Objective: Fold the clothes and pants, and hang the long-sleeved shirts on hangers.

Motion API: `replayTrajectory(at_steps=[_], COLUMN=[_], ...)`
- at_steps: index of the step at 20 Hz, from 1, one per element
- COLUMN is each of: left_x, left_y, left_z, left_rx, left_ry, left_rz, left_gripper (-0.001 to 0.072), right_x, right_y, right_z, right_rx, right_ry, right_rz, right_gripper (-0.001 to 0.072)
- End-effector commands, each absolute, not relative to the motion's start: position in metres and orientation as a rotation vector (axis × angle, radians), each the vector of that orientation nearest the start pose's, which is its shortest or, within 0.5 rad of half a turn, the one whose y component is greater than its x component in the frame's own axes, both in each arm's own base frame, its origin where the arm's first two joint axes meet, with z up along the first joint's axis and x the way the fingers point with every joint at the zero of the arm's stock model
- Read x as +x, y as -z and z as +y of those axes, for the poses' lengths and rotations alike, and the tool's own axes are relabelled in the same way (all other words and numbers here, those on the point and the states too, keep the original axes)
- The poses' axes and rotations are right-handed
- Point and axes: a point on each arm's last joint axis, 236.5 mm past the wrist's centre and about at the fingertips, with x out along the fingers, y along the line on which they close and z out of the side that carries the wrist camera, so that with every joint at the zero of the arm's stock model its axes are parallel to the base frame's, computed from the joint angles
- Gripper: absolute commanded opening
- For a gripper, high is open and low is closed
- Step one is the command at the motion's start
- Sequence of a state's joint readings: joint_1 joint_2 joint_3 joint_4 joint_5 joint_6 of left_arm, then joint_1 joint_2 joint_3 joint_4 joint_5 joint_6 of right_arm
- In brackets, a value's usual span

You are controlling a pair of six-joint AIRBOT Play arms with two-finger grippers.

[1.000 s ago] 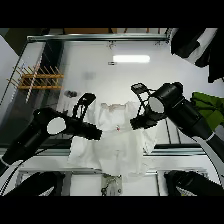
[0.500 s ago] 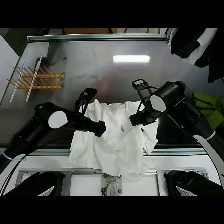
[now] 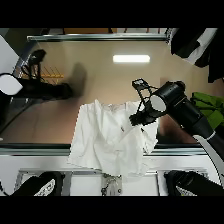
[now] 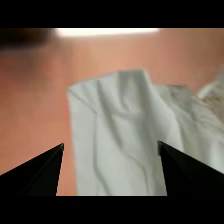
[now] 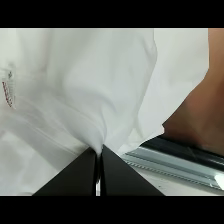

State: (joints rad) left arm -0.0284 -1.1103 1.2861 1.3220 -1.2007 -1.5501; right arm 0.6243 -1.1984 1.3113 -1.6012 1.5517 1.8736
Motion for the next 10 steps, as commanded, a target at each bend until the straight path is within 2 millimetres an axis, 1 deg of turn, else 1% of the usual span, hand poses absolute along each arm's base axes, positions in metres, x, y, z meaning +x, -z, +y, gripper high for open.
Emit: replayTrajectory(at_steps=[1,3,4,6,9,10], left_x=[0.418,0.435,0.443,0.462,0.486,0.49], left_y=[-0.111,-0.098,-0.091,-0.074,-0.04,-0.029], left_z=[0.051,0.108,0.128,0.155,0.183,0.194], left_rx=[-0.096,0.0,0.033,0.072,0.106,0.125], left_ry=[-0.066,-0.205,-0.248,-0.293,-0.325,-0.34], left_rz=[1.032,1.036,1.035,1.027,1.042,1.059], left_gripper=[0.0635,0.0635,0.0635,0.0634,0.0635,0.0634], right_x=[0.267,0.267,0.267,0.267,0.267,0.267], right_y=[-0.068,-0.068,-0.068,-0.068,-0.068,-0.068], right_z=[0.183,0.183,0.183,0.183,0.183,0.183], right_rx=[-0.221,-0.221,-0.221,-0.221,-0.221,-0.221], right_ry=[-0.271,-0.271,-0.271,-0.271,-0.271,-0.271], right_rz=[1.425,1.425,1.425,1.425,1.425,1.425], right_gripper=[0.0018,0.0018,0.0018,0.0018,0.0018,0.0018])
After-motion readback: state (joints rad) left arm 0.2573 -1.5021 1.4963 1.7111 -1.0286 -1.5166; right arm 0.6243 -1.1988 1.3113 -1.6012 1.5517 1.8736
